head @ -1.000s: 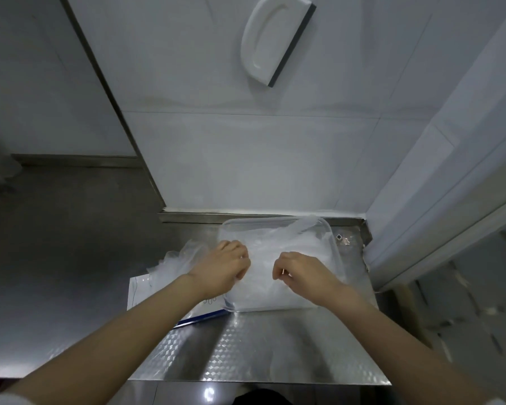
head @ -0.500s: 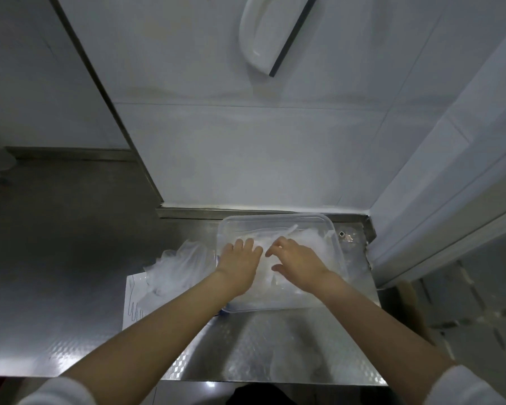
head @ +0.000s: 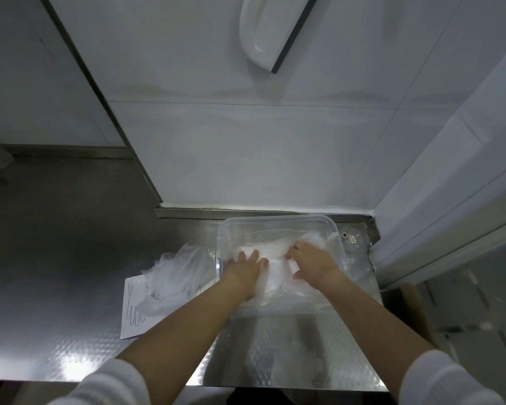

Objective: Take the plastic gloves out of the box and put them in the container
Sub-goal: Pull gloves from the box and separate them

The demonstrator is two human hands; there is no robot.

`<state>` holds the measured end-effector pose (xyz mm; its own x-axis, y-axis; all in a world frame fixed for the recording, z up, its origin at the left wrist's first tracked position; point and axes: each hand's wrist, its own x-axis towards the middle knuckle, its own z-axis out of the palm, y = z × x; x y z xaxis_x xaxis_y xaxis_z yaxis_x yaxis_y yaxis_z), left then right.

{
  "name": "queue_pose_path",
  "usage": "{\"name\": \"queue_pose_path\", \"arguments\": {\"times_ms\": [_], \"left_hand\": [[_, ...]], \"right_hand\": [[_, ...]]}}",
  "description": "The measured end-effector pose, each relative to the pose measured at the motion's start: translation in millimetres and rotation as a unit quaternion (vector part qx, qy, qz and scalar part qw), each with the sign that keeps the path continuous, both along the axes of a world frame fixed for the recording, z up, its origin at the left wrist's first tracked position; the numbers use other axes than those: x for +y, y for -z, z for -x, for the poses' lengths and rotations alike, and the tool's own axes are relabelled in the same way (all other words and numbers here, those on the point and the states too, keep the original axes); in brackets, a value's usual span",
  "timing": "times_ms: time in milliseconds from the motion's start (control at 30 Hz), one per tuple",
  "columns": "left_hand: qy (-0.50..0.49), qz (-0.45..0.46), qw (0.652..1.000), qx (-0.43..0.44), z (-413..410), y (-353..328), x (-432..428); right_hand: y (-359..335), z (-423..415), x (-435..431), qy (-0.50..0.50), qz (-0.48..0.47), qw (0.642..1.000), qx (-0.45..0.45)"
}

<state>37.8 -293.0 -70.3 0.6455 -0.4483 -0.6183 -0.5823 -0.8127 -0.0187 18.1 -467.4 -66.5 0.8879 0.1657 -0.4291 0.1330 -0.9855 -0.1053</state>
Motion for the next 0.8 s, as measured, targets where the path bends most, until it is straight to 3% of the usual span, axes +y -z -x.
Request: {"name": "queue_pose_path", "arguments": {"times_ms": [133, 233, 367, 467, 600, 800], "left_hand": [[0.033, -0.037, 0.999, -0.015, -2, -7, -1], [0.065, -0.041, 0.994, -0.072, -2, -29, 3], [0.038, 0.140, 0.973, -0.180, 7, -64, 22], [-0.025, 0.315, 0.918, -0.241, 18, -83, 48], [-0.089, 0.365, 0.866, -0.329, 24, -89, 87], [-0.180, 0.302, 0.914, -0.205, 26, -70, 138]], "right_hand": [[-5, -2, 1, -0.030, 0.028, 0.999, 0.013], [-16, 4, 4, -0.020, 0.019, 1.000, -0.010], [-39, 20, 30, 0.001, -0.024, 0.995, -0.092], [-58, 33, 62, 0.037, -0.120, 0.977, -0.172], [-79, 34, 106, 0.030, -0.282, 0.937, -0.205], [-72, 13, 151, -0.024, -0.236, 0.965, -0.114]]}}
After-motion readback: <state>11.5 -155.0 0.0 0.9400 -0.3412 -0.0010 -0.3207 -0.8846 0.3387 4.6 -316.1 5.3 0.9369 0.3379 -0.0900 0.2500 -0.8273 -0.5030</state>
